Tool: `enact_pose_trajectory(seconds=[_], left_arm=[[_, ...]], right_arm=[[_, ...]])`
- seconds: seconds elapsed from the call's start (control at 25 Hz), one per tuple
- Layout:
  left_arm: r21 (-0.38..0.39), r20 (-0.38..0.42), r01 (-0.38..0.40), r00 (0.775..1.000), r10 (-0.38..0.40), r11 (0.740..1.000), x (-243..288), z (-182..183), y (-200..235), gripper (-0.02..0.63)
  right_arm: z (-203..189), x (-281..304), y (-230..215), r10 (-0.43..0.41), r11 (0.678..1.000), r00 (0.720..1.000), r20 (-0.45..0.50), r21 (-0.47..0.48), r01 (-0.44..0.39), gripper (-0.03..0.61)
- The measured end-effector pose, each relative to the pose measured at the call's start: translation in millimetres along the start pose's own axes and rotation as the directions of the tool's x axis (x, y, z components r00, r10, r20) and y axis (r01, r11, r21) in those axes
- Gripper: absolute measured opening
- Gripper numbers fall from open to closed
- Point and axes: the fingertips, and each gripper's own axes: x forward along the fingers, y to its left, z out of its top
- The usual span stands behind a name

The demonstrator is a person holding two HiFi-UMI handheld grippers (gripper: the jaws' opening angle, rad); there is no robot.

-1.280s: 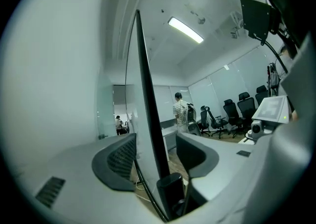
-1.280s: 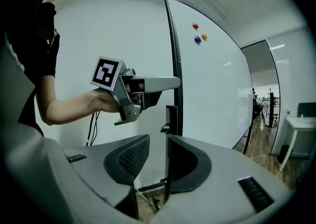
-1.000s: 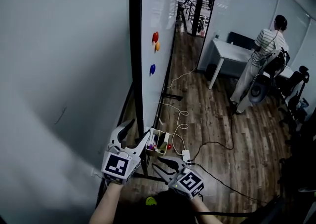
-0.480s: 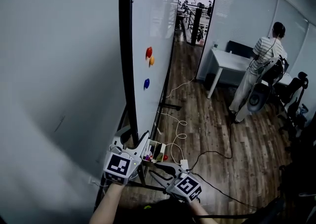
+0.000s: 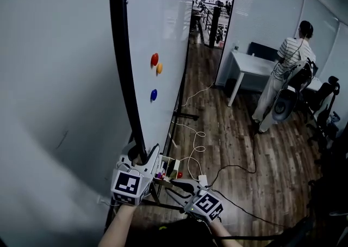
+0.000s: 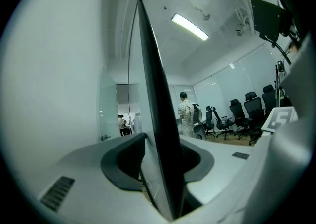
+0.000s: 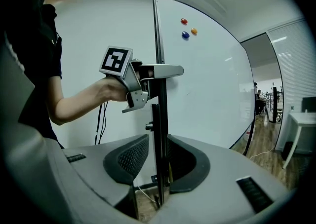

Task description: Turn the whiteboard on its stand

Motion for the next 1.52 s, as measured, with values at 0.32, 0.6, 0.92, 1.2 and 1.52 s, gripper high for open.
enact_pose_trajectory(seconds=[0.32, 0.6, 0.92, 1.2, 1.52], left_arm=[[-0.012, -0.009, -0.011, 1.000, 0.011, 1.000, 13, 9, 0, 0.153], [-0.005, -0.026, -0.015, 1.000, 0.015, 1.000, 18, 3, 2, 0.153], [-0.005, -0.039, -0.021, 0.999, 0.021, 1.000, 24, -3, 6, 0.153], [0.005, -0.050, -0.033, 0.998, 0.033, 0.999, 29, -13, 9, 0.153], [0.012, -0.051, -0.043, 0.998, 0.043, 0.999, 38, -20, 13, 0.153]], right_arm=[[-15, -32, -16, -0.065, 0.997, 0.998, -0.027, 0.026, 0.066, 0.090], [-26, -74, -68, -0.220, 0.973, 0.975, -0.027, 0.060, 0.222, 0.084], [-36, -108, -111, -0.337, 0.938, 0.941, -0.025, 0.080, 0.338, 0.083], [-58, -108, -106, -0.320, 0.941, 0.946, -0.056, 0.099, 0.324, 0.083], [-73, -112, -103, -0.318, 0.941, 0.945, -0.069, 0.098, 0.324, 0.083]])
